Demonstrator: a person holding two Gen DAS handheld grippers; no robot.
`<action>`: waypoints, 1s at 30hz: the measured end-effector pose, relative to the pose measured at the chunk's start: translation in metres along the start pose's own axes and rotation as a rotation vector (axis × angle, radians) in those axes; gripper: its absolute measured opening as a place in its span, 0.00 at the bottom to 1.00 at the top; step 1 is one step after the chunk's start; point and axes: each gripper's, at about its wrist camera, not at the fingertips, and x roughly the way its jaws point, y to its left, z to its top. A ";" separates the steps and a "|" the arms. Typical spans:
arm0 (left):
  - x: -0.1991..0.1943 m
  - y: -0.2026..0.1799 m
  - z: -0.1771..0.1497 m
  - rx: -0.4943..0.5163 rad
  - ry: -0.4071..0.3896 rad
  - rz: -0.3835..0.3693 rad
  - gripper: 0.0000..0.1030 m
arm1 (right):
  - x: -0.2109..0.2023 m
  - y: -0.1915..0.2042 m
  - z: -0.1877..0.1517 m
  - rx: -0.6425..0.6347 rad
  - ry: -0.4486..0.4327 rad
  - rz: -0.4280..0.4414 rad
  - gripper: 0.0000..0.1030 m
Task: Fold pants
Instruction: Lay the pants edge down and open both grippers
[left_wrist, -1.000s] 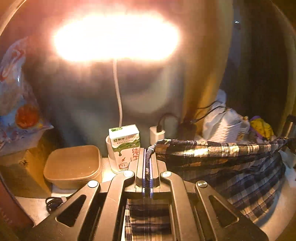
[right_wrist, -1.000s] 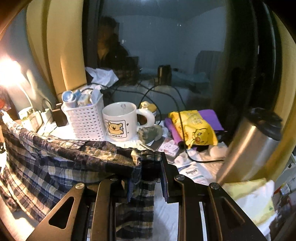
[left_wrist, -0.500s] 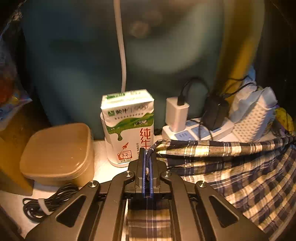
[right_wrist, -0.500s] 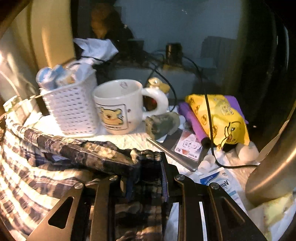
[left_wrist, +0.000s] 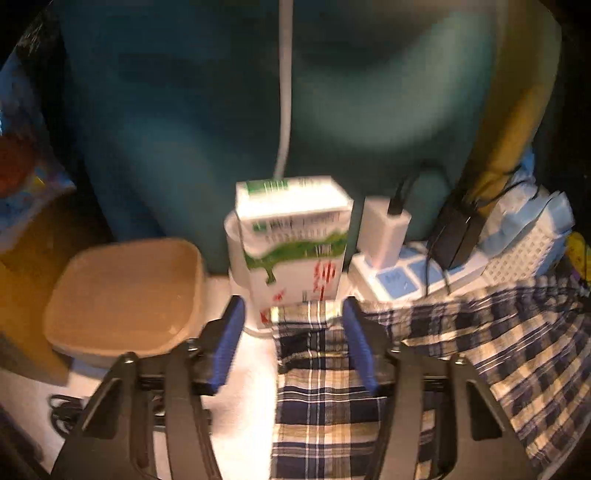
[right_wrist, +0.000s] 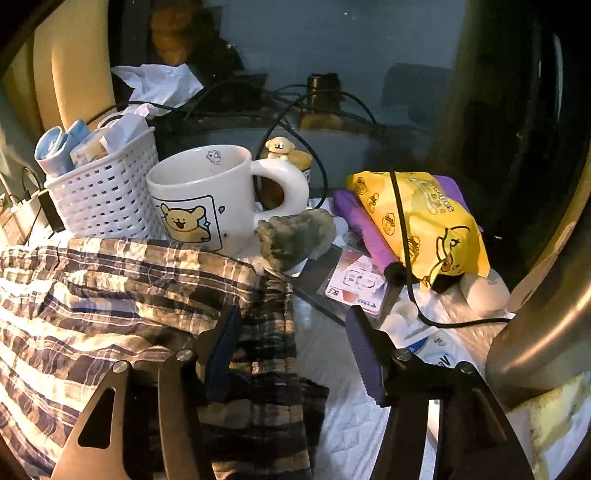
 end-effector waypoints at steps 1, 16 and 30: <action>-0.011 0.001 0.002 0.002 -0.015 0.007 0.63 | -0.003 -0.001 -0.001 0.005 -0.001 -0.003 0.59; -0.120 -0.083 -0.086 0.114 0.066 -0.236 0.66 | -0.075 -0.020 -0.031 0.083 -0.039 0.011 0.59; -0.150 -0.129 -0.168 0.187 0.168 -0.260 0.66 | -0.103 -0.031 -0.087 0.130 0.027 0.091 0.60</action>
